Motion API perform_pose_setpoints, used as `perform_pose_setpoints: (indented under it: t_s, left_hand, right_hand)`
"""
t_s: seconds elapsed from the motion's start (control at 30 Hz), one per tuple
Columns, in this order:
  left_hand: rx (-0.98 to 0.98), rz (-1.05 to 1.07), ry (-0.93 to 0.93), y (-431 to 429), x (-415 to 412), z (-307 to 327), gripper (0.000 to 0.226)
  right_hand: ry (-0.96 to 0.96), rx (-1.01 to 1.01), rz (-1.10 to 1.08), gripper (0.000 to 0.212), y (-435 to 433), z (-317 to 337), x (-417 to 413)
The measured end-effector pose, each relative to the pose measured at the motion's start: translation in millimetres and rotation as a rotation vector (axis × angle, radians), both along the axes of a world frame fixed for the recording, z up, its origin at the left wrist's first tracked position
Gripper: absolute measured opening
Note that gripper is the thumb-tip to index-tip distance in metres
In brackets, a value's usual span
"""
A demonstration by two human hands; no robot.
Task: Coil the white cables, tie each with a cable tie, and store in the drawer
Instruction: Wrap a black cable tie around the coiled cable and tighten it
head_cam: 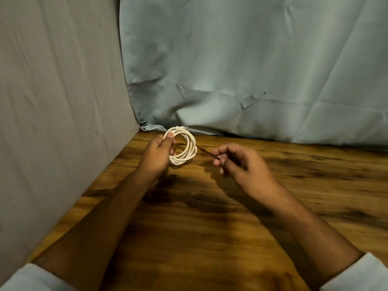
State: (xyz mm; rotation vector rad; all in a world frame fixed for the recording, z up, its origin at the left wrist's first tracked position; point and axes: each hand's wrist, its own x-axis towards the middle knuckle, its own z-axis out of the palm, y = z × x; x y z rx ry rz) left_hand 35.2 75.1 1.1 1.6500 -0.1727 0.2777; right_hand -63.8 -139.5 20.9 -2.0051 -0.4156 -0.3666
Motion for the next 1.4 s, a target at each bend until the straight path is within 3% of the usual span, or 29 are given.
perform_pose_setpoints:
  t_s: [0.1,0.37,0.47,0.53,0.73,0.87,1.1,1.4]
  left_hand:
    - [-0.068,-0.079,0.033,-17.8,-6.1,-1.6,0.032]
    - [-0.032,-0.154,0.008,-81.4,-13.2,-3.5,0.032]
    - [0.025,-0.127,-0.071,-100.0,-9.3,-6.3,0.033]
    - [0.1,-0.102,-0.166,-111.6,-10.8,-6.2,0.036]
    - [0.346,-0.074,-0.446,-132.1,-29.3,-10.0,0.025]
    - [0.426,-0.095,-0.47,-132.5,-27.9,-15.1,0.028]
    - [0.39,-0.094,-0.449,-132.1,-28.1,-14.6,0.031]
    - [0.493,-0.07,-0.555,-135.4,-33.9,-15.8,0.027]
  right_hand:
    - [0.02,0.145,-0.063,0.024,-16.6,1.0,3.0]
    - [-0.119,0.27,-0.372,0.018,-33.1,-8.6,13.9]
    - [-0.058,0.28,-0.49,0.026,-37.5,-9.4,12.9]
    - [0.033,0.397,-0.511,0.028,-37.2,-10.6,12.4]
    - [0.305,0.815,-0.48,0.028,-29.9,-8.7,9.6]
    - [0.437,1.035,-0.305,0.015,-29.7,-10.2,15.0]
    - [0.53,1.214,-0.243,0.012,-27.5,-17.9,20.5]
    - [0.599,1.261,-0.218,0.024,-21.7,-14.6,18.8]
